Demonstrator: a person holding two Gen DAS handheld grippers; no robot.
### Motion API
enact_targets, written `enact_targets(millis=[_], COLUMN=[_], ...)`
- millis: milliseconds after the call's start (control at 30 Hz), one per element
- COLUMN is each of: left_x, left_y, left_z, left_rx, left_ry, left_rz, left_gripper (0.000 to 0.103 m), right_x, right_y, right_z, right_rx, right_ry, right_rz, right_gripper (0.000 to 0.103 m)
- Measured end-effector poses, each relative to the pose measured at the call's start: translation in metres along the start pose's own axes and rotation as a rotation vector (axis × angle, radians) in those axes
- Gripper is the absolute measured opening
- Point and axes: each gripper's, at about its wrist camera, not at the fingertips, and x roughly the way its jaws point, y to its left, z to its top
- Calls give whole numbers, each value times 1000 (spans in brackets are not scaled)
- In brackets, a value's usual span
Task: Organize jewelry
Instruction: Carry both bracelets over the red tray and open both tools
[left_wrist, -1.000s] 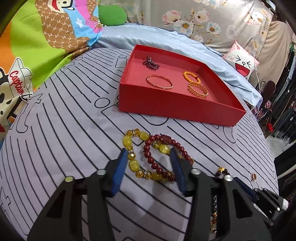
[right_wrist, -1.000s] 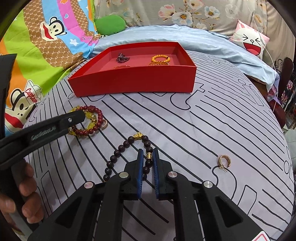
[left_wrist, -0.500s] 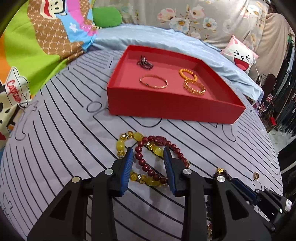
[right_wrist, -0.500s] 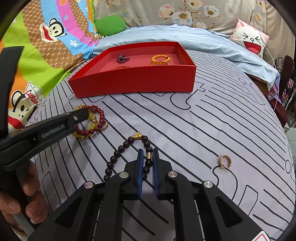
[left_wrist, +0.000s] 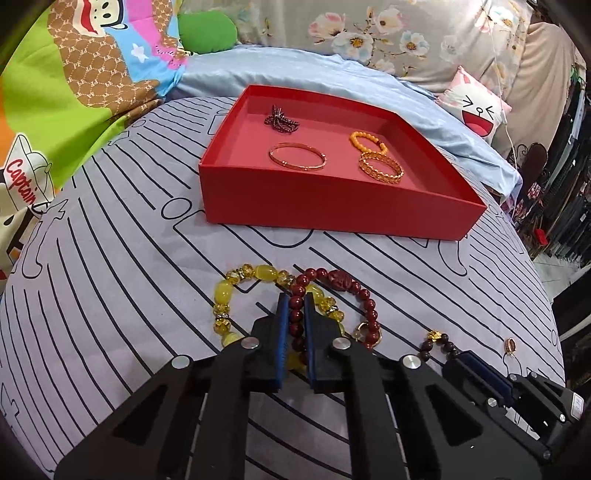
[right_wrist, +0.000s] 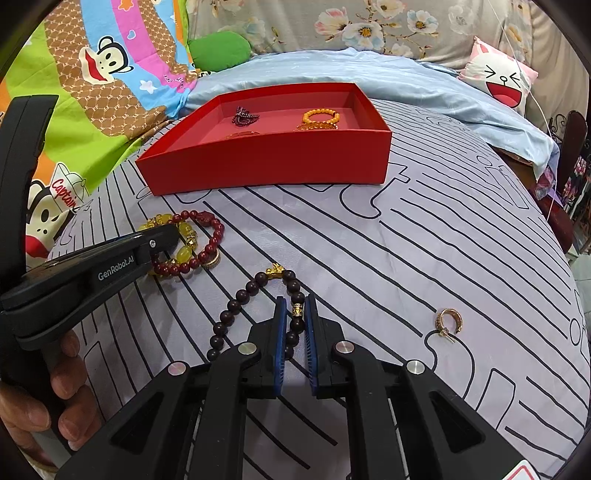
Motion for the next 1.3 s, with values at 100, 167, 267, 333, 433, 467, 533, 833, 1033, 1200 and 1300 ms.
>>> enact_targets(millis=[100,167,267,333,433,467,533,833,1033,1200,1300], left_x=[-3,-5,-11,-16,-24,-27,-32,-60,-77,-84,-80], left_y=[-1,-1,-3,-5,-8,-9,-12,-19,-18,-18,-17], left_z=[0,1,2,4,7,8,10,27,48,77,97], left_rx=[2,4,7,11,25,27,29,44,56,69,71], left_ry=[-2,-3,-8,-12,-23,-27,-32,-76,-112,-154,-169], left_rz=[-7,-10,-16,-22,-26,-29,-36,-96,-138,-165,-184], left_gripper=[8,7,7,7,8,8,8,7,8,8,8], right_x=[0,0,0,-2,-7,-10,-15,-45,-57,-53,-48], right_y=[0,0,-3,-4,-2,-1,-1,-8,-22,-30,-31], right_z=[0,0,2,3,6,8,11,39,65,99,119], right_rx=[-1,6,31,40,33,32,31,14,9,12,24], right_ry=[1,3,16,20,6,0,-14,-95,-152,-174,-178], right_rz=[-1,5,32,44,42,43,44,32,4,25,62], right_gripper=[9,8,8,8,8,8,8,7,7,7,7])
